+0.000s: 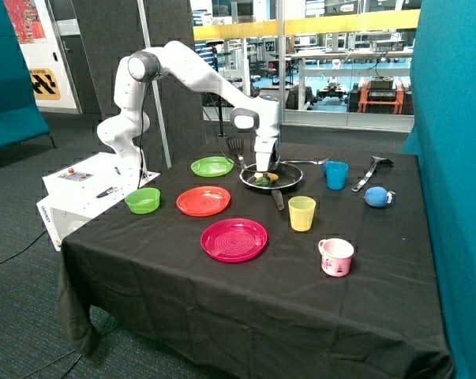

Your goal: Cook the vegetables

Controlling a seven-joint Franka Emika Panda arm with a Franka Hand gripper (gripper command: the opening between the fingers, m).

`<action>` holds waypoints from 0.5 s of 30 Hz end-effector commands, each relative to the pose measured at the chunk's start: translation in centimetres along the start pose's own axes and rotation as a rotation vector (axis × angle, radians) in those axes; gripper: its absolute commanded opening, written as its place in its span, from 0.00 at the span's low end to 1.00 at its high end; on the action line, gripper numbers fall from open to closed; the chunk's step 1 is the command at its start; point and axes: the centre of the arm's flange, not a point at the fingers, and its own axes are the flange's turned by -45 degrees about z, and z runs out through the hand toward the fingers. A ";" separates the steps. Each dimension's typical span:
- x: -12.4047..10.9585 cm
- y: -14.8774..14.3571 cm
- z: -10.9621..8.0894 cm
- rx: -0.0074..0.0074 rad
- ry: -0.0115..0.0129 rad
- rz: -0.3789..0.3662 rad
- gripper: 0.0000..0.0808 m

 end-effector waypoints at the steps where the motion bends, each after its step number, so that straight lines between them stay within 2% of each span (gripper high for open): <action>1: -0.4 0.0 -0.9 0.0023 -0.0034 -0.007 0.90; 15: -1.9 0.2 -4.2 0.0024 -0.0034 -0.034 0.72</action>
